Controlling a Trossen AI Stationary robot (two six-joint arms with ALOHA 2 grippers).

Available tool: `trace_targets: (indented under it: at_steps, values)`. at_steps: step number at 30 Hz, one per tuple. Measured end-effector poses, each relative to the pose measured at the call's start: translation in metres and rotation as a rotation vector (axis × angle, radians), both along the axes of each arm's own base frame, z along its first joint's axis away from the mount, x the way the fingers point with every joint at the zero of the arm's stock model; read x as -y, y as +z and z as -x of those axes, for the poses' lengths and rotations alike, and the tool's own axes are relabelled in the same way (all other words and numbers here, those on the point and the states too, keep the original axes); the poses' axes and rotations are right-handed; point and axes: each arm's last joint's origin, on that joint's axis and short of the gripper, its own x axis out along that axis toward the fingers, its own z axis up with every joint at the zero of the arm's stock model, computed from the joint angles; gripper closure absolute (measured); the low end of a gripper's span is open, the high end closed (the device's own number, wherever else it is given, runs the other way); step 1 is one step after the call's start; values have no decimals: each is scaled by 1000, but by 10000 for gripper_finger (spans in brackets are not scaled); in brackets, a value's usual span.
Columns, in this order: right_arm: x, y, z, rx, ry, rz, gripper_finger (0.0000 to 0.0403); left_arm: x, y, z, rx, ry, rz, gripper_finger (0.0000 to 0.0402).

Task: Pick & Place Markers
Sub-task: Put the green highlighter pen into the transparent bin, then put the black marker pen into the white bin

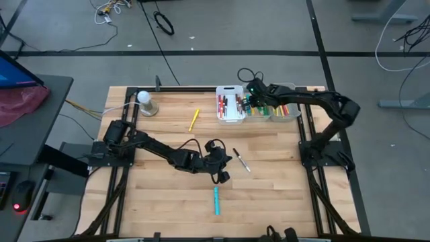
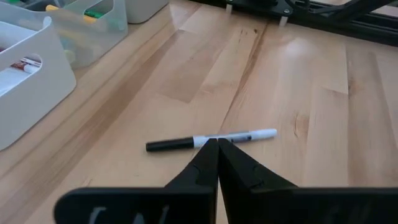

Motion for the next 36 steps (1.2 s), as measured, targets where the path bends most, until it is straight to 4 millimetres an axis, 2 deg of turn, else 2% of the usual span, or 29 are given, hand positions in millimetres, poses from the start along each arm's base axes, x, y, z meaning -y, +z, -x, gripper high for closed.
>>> trace_targets:
  at_steps: [3, 14, 25, 33, 36]
  values:
    - [5, -11, 0, -44, -67, 18, 354, 0, 0, 0, 0, -1, 0, 388]
    - [18, -24, -4, -35, -194, 96, 336, 0, 0, 0, 0, 0, 0, 388]
    - [22, -42, -8, -57, -207, 76, 330, 0, 0, 0, -1, -1, 0, 388]
    - [20, -45, -5, -116, -159, 69, 278, 0, 0, 0, -1, -1, 0, 388]
    - [20, -37, -6, -98, -137, 98, 252, 0, 0, 0, -1, -1, 1, 388]
